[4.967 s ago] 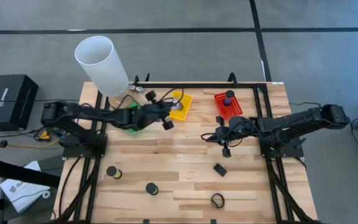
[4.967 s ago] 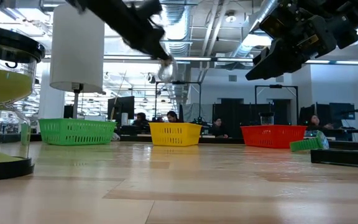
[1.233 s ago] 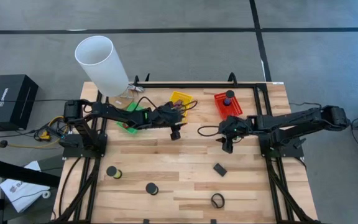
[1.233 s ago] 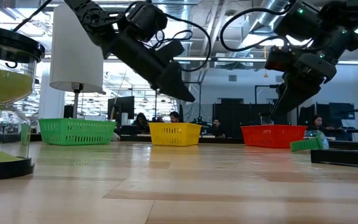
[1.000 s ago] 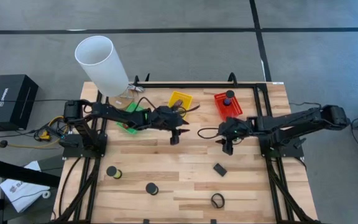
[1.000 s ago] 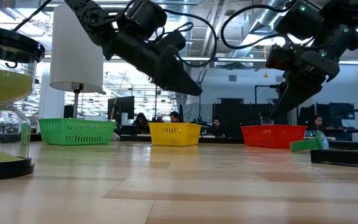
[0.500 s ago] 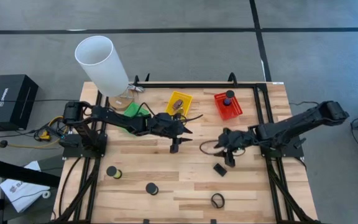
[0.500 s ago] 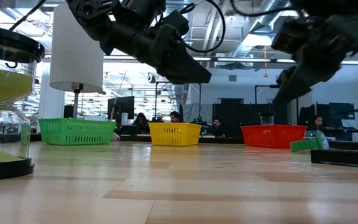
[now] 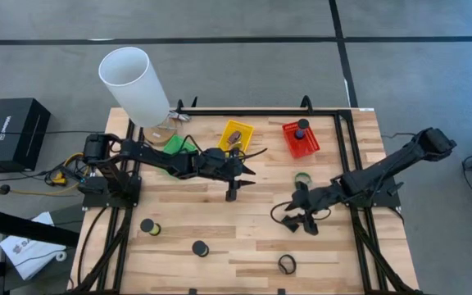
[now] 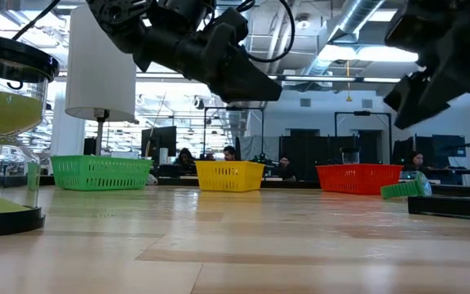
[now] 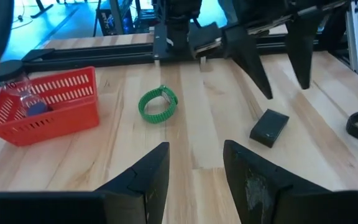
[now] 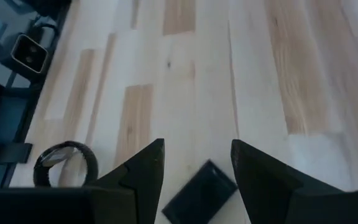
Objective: Pick & Place Office items
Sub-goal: Put the right yellow hourglass into the red bin
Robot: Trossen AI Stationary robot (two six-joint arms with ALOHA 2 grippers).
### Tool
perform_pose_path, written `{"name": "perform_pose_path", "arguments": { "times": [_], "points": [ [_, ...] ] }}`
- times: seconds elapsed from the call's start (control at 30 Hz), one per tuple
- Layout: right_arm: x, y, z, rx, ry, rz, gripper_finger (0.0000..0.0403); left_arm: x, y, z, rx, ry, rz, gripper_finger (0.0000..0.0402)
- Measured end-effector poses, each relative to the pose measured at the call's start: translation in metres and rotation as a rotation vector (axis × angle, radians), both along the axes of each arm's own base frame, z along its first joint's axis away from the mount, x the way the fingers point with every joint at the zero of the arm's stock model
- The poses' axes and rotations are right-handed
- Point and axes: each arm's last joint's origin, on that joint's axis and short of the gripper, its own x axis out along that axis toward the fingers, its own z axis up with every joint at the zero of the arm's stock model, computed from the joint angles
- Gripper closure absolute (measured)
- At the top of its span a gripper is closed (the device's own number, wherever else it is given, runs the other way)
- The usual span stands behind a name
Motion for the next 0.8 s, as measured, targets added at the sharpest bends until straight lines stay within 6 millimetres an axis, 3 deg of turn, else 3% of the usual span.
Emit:
{"name": "perform_pose_path", "arguments": {
  "times": [0.2,0.33,0.53,0.67,0.8],
  "points": [
    [0.016,0.006,0.007,-0.058,-0.198,0.069,0.0221,0.0,-0.013,0.001,-0.02,-0.004,-0.03,0.0257],
    [0.03,0.011,0.002,-0.13,-0.29,0.138,0.0196,-0.007,-0.025,0.022,-0.021,-0.065,-0.062,0.0256],
    [0.053,0.009,-0.018,-0.155,-0.342,0.112,0.0155,-0.039,-0.05,0.075,-0.092,-0.163,-0.191,0.0241],
    [0.066,0.007,-0.033,-0.156,-0.351,0.089,0.0153,-0.062,-0.067,0.088,-0.161,-0.14,-0.289,0.0229],
    [0.081,0.009,-0.041,-0.159,-0.358,0.078,0.0154,-0.078,-0.086,0.087,-0.196,-0.129,-0.348,0.0212]
  ]
}}
